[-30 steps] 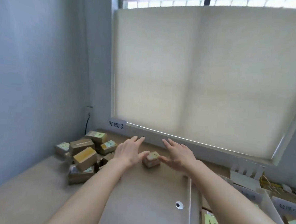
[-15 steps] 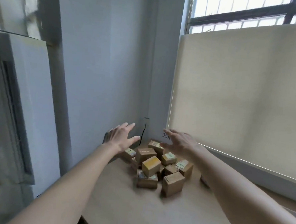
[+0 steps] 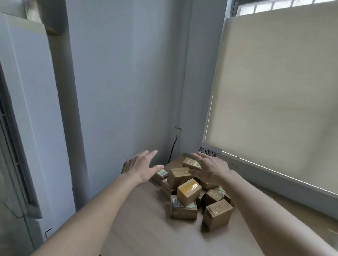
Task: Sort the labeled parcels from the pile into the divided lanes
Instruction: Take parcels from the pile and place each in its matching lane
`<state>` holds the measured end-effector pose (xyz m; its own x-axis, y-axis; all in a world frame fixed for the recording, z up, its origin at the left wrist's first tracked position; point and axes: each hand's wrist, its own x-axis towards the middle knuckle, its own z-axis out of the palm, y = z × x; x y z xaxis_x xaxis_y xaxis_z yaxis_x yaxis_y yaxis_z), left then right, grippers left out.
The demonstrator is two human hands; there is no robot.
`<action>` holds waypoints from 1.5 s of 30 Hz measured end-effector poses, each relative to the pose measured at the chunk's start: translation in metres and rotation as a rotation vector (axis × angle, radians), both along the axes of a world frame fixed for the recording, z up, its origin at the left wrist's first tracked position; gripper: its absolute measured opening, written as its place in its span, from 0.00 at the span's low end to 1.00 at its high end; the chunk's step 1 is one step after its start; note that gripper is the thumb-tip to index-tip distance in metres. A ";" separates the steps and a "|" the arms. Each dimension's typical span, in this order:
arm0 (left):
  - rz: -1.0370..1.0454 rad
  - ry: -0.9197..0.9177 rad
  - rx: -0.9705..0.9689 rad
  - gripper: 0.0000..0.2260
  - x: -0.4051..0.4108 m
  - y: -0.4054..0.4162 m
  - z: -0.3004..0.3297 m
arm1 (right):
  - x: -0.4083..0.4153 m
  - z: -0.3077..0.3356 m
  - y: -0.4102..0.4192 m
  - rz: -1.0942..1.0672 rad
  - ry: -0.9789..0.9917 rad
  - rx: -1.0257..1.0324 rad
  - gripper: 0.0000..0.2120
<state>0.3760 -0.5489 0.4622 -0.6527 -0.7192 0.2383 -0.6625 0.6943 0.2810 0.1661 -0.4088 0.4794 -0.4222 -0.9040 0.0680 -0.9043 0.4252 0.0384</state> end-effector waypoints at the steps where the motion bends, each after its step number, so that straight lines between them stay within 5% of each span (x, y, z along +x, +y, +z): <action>1: -0.013 -0.018 0.003 0.31 -0.010 -0.012 -0.007 | -0.008 -0.007 -0.012 -0.007 -0.009 0.004 0.36; 28: -0.228 -0.224 0.400 0.36 -0.265 -0.166 -0.304 | -0.225 -0.254 -0.171 -0.222 -0.195 0.307 0.37; 45: -0.109 -0.193 0.706 0.41 -0.349 -0.213 -0.398 | -0.308 -0.348 -0.254 -0.237 -0.356 0.406 0.45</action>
<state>0.0271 -0.7619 0.0639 -0.7128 -0.5873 -0.3833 -0.6829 0.4565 0.5704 -0.1419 -0.6625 0.1313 -0.5496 -0.7059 -0.4468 -0.7731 0.6324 -0.0482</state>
